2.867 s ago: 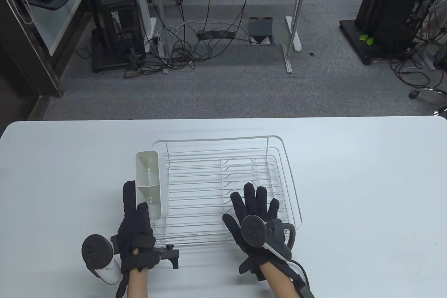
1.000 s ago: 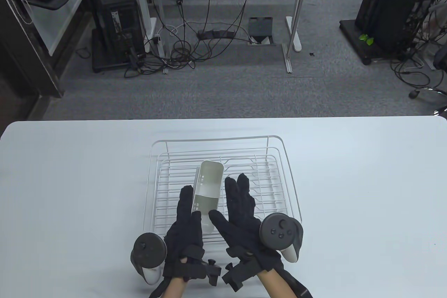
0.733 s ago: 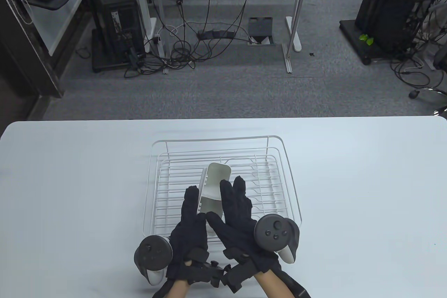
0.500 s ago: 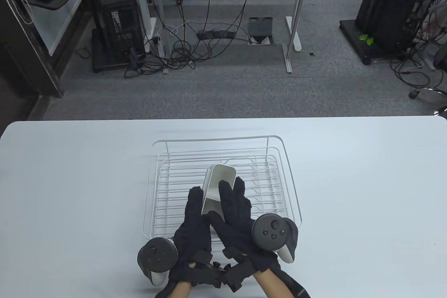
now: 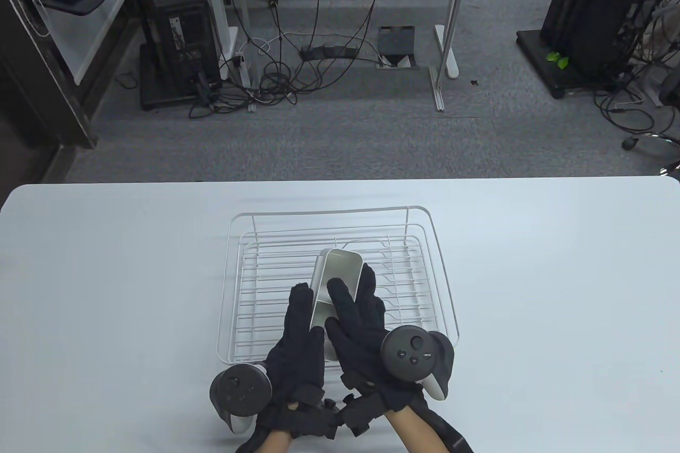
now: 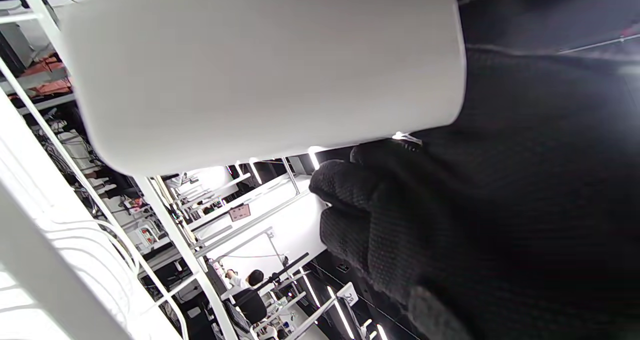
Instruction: Hang the cutlery bin on dish rack (Opening facing upward)
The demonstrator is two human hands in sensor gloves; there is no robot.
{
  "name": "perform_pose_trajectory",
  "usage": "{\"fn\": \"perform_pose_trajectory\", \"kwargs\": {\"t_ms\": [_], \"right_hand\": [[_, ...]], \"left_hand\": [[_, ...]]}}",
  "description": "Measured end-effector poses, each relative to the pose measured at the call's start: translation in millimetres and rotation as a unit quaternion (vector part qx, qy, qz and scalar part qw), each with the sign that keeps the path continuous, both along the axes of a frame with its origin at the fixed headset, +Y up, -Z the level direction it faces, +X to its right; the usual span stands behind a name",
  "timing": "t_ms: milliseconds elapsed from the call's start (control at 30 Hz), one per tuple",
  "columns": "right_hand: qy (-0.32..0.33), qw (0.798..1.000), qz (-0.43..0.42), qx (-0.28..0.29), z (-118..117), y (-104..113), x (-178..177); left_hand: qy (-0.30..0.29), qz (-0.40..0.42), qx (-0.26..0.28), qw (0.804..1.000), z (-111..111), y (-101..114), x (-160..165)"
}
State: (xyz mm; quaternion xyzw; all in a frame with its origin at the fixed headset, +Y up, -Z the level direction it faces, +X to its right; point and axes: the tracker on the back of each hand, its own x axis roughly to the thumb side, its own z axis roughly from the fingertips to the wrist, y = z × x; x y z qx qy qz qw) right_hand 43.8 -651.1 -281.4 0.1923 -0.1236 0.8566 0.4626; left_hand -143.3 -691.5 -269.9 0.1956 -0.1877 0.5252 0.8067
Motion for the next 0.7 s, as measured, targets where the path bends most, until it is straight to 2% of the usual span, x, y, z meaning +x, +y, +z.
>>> {"fn": "perform_pose_trajectory", "kwargs": {"t_ms": [700], "right_hand": [[-0.057, 0.996, -0.041, 0.055, 2.6, 3.6, 9.9]], "left_hand": [[-0.052, 0.0, 0.01, 0.999, 0.1, 0.8, 6.5]]}}
